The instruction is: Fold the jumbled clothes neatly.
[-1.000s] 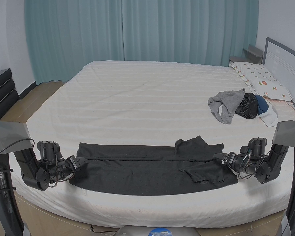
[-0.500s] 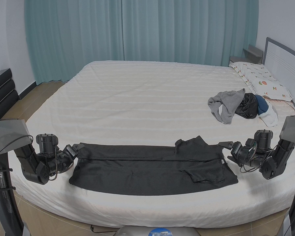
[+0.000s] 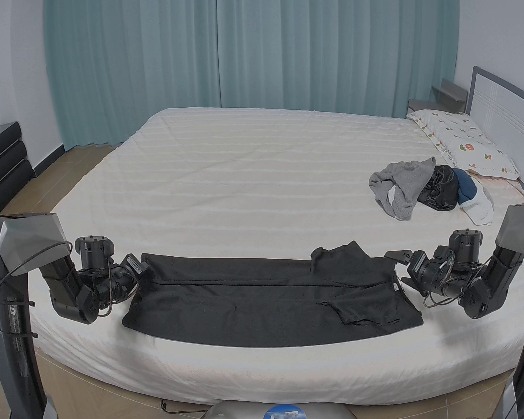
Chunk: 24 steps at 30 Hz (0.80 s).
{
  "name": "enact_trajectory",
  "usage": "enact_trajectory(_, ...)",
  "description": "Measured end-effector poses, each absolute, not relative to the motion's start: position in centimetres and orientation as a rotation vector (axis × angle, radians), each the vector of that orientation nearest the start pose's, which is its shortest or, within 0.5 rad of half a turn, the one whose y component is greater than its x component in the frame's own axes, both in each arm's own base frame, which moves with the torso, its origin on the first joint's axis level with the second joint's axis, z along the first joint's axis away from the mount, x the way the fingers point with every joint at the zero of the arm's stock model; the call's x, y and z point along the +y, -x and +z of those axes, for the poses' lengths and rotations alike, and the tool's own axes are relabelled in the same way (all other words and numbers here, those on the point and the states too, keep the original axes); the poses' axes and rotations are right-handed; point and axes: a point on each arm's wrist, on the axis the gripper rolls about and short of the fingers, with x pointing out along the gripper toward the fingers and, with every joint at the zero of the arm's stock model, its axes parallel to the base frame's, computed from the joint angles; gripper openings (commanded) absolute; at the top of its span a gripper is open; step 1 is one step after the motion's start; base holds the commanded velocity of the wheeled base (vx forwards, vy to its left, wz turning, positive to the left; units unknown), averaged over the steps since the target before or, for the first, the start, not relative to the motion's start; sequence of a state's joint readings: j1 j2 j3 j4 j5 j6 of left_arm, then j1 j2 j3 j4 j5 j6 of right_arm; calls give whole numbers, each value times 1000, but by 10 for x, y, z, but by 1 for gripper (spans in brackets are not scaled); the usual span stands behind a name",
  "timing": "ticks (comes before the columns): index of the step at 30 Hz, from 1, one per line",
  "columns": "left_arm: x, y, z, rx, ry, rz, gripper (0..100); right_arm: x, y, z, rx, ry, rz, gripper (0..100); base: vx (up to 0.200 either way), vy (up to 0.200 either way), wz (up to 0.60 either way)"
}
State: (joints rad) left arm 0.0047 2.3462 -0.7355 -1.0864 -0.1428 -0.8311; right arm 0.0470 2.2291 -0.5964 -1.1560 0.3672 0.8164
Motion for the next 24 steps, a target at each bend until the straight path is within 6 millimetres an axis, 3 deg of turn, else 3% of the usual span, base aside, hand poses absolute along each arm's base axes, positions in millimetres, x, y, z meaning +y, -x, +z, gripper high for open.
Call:
enact_trajectory(13, 1, -366, -3, 494, 850, 143, 0, 55, -339, 20, 651, -894, 98, 100, 0, 0, 0)
enact_trajectory(24, -1, -367, 7, 468, 875, 134, 0, 65, -357, 8, 677, -854, -20, 100, 0, 0, 0)
